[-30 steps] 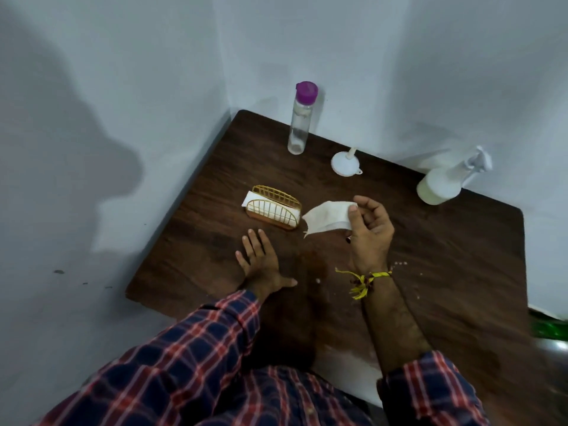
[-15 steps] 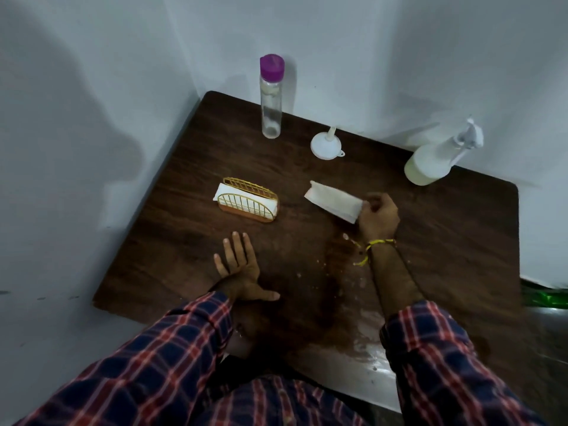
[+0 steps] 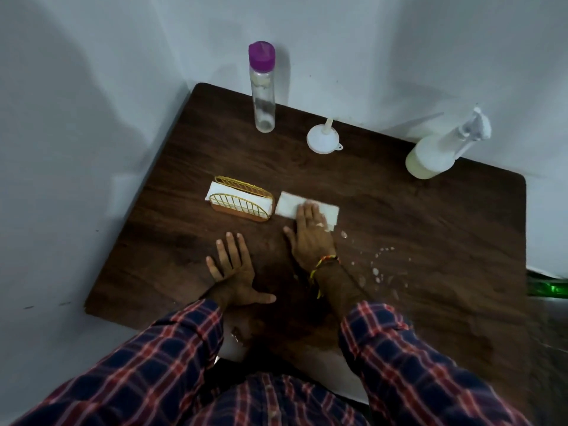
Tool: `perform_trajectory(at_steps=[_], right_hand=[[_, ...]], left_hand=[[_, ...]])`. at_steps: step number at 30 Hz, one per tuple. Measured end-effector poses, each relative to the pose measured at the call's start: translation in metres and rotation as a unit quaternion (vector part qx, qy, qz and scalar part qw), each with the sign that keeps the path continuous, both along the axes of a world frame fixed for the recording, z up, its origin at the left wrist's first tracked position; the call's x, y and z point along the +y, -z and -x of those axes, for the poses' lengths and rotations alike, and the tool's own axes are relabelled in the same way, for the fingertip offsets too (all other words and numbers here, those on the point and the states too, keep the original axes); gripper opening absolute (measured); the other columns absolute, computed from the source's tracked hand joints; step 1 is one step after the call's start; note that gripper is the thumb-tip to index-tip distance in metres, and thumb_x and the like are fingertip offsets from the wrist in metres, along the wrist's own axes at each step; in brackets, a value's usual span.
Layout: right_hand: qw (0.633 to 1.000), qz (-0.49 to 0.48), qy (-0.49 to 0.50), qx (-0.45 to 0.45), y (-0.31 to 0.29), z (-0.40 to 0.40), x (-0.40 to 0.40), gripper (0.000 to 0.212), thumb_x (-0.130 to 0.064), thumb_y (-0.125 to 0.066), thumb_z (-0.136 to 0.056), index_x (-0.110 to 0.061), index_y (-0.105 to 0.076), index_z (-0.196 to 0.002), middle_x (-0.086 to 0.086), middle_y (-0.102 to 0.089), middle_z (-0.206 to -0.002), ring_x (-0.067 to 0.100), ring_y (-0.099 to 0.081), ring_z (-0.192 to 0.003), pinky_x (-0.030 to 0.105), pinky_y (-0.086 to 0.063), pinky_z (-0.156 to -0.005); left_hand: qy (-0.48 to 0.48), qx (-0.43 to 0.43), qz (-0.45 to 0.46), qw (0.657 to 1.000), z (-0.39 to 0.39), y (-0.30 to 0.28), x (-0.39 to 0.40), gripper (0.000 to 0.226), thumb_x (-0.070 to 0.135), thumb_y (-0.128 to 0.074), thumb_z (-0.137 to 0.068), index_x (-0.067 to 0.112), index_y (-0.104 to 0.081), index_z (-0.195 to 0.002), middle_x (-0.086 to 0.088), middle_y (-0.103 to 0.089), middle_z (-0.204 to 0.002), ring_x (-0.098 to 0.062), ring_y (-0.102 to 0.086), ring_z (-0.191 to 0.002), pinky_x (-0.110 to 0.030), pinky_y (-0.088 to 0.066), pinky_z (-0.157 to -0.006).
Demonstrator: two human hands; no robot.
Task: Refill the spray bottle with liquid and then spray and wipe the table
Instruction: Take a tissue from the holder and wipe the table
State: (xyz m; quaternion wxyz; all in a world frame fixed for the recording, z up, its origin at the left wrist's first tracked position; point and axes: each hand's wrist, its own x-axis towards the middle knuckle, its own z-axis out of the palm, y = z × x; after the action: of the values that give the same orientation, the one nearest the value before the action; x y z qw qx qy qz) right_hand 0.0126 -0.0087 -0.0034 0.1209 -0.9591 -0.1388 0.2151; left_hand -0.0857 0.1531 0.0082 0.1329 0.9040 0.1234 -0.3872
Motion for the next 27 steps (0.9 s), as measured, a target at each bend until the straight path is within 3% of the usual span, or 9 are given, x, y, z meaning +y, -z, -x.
perform_trajectory(at_steps=[3, 7, 11, 14, 16, 17, 20, 23, 27], right_hand=[[0.999, 0.017, 0.015, -0.026, 0.005, 0.026, -0.022, 0.073, -0.048, -0.028, -0.098, 0.004, -0.037, -0.149, 0.026, -0.038, -0.155, 0.041, -0.036, -0.145, 0.055, -0.034, -0.117], [0.992, 0.029, 0.125, -0.010, -0.001, -0.007, -0.049, 0.067, -0.041, -0.035, -0.106, -0.002, -0.016, -0.158, 0.018, -0.014, -0.166, 0.032, -0.008, -0.155, 0.046, -0.008, -0.125], [0.998, 0.031, 0.045, -0.014, -0.003, 0.003, -0.029, 0.068, -0.043, -0.027, -0.106, 0.000, -0.018, -0.157, 0.022, -0.014, -0.165, 0.037, -0.009, -0.155, 0.045, -0.006, -0.125], [0.999, 0.032, -0.041, 0.014, 0.002, 0.068, -0.020, 0.073, -0.047, -0.021, -0.099, 0.003, -0.034, -0.151, 0.026, -0.031, -0.158, 0.042, -0.028, -0.148, 0.053, -0.023, -0.120], [1.000, 0.019, -0.014, 0.014, 0.001, 0.084, -0.033, 0.070, -0.045, -0.030, -0.098, 0.004, -0.045, -0.145, 0.028, -0.043, -0.151, 0.045, -0.041, -0.141, 0.057, -0.038, -0.113], [1.000, 0.010, 0.027, -0.001, 0.002, 0.079, -0.039, 0.067, -0.043, -0.032, -0.100, 0.004, -0.043, -0.146, 0.028, -0.042, -0.151, 0.045, -0.040, -0.141, 0.057, -0.038, -0.114], [0.991, 0.035, 0.126, 0.026, -0.004, 0.034, -0.053, 0.066, -0.042, -0.028, -0.107, -0.002, -0.016, -0.158, 0.020, -0.013, -0.166, 0.035, -0.009, -0.155, 0.048, -0.011, -0.126], [0.998, 0.049, 0.048, -0.005, -0.005, 0.027, -0.030, 0.064, -0.038, -0.021, -0.107, -0.001, -0.009, -0.158, 0.021, -0.007, -0.166, 0.039, -0.005, -0.155, 0.050, -0.008, -0.125], [0.996, 0.032, -0.076, 0.029, -0.002, 0.113, -0.007, 0.066, -0.039, -0.023, -0.100, -0.002, -0.034, -0.153, 0.020, -0.031, -0.160, 0.041, -0.031, -0.148, 0.056, -0.033, -0.117]], left_hand=[[0.001, -0.001, 0.006, 1.000, 0.000, 0.000, 0.001, 0.164, 0.085, -0.068, -0.045, 0.004, 0.039, -0.140, -0.022, 0.045, -0.146, -0.044, 0.039, -0.135, -0.067, 0.010, -0.110], [-0.001, -0.004, 0.010, 1.000, 0.000, -0.003, -0.001, 0.165, 0.084, -0.069, -0.045, 0.005, 0.038, -0.141, -0.021, 0.044, -0.147, -0.044, 0.039, -0.135, -0.067, 0.011, -0.109], [-0.005, -0.015, 0.000, 1.000, 0.001, -0.003, -0.002, 0.165, 0.085, -0.069, -0.044, 0.005, 0.037, -0.142, -0.022, 0.041, -0.149, -0.044, 0.036, -0.137, -0.067, 0.007, -0.111], [-0.012, -0.013, 0.015, 1.000, 0.001, -0.002, -0.001, 0.165, 0.083, -0.071, -0.045, 0.005, 0.039, -0.140, -0.022, 0.044, -0.146, -0.043, 0.040, -0.135, -0.068, 0.010, -0.109], [-0.012, -0.016, 0.020, 1.000, 0.002, -0.002, -0.001, 0.165, 0.082, -0.072, -0.045, 0.005, 0.040, -0.139, -0.022, 0.046, -0.145, -0.043, 0.041, -0.133, -0.067, 0.012, -0.108], [-0.011, -0.017, 0.019, 1.000, 0.002, -0.003, 0.000, 0.165, 0.082, -0.072, -0.045, 0.005, 0.039, -0.140, -0.021, 0.046, -0.145, -0.043, 0.041, -0.133, -0.067, 0.012, -0.108], [-0.018, -0.014, 0.022, 1.000, 0.002, -0.002, 0.000, 0.165, 0.082, -0.072, -0.045, 0.006, 0.040, -0.139, -0.022, 0.046, -0.145, -0.043, 0.042, -0.133, -0.066, 0.013, -0.107], [-0.009, -0.019, 0.032, 0.999, 0.003, -0.003, 0.002, 0.163, 0.082, -0.071, -0.048, 0.006, 0.040, -0.139, -0.021, 0.047, -0.144, -0.043, 0.042, -0.133, -0.066, 0.015, -0.106], [-0.013, -0.048, 0.085, 0.995, 0.009, -0.002, 0.012, 0.134, 0.068, -0.066, -0.073, 0.015, 0.032, -0.146, -0.015, 0.041, -0.150, -0.036, 0.039, -0.137, -0.062, 0.016, -0.109]])
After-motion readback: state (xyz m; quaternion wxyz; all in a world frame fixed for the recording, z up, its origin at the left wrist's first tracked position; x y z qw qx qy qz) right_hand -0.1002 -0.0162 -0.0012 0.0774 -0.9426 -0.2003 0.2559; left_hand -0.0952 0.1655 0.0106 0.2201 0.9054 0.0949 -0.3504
